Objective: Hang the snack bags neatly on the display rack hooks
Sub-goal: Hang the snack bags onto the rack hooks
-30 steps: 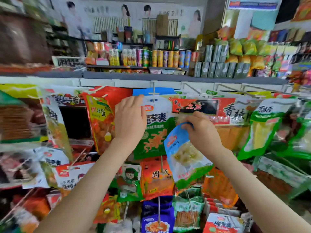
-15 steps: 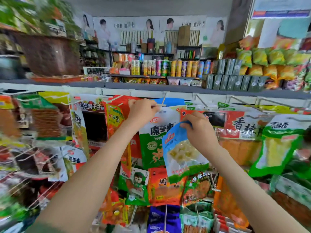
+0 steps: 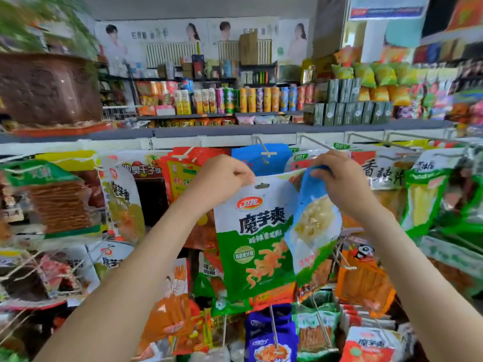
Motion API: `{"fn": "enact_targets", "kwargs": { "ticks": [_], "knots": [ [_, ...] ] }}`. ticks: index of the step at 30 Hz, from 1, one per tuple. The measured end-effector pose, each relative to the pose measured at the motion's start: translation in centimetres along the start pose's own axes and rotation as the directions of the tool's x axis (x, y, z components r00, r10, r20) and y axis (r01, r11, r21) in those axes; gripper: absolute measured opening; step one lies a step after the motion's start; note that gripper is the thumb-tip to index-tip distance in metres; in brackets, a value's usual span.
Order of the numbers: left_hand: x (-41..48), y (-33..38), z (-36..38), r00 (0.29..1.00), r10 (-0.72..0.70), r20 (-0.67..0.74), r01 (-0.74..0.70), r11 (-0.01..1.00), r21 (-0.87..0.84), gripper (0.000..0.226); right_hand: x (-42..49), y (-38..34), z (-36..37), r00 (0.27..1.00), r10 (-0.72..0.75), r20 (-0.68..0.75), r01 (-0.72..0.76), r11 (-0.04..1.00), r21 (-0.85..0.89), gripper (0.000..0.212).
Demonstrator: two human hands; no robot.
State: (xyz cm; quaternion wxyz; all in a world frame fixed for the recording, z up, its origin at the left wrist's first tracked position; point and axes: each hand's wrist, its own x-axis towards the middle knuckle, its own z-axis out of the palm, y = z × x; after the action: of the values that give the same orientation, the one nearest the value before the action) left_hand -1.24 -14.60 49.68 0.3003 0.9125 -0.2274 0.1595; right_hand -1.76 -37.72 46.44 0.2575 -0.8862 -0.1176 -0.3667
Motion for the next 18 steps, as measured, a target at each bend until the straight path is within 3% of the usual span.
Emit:
{"fn": "enact_targets", "kwargs": {
  "ticks": [8, 11, 18],
  "knots": [
    [-3.5, -3.4, -1.1, 0.991, 0.039, 0.127, -0.048, 0.997, 0.066, 0.015, -0.9, -1.2, 2.6, 0.977, 0.192, -0.090, -0.202, 0.973, -0.110, 0.010],
    [-4.2, -4.5, -1.5, 0.987, 0.019, 0.160, -0.031, 0.997, 0.076, 0.015, -0.3, -2.4, 4.0, 0.976, 0.196, -0.099, -0.207, 0.971, -0.120, 0.010],
    [-4.8, -8.1, -3.4, 0.934, -0.119, 0.337, 0.060, 0.982, 0.181, 0.014, 2.9, -5.6, 5.6, 0.949, 0.252, -0.191, -0.246, 0.968, 0.055, 0.016]
  ]
}}
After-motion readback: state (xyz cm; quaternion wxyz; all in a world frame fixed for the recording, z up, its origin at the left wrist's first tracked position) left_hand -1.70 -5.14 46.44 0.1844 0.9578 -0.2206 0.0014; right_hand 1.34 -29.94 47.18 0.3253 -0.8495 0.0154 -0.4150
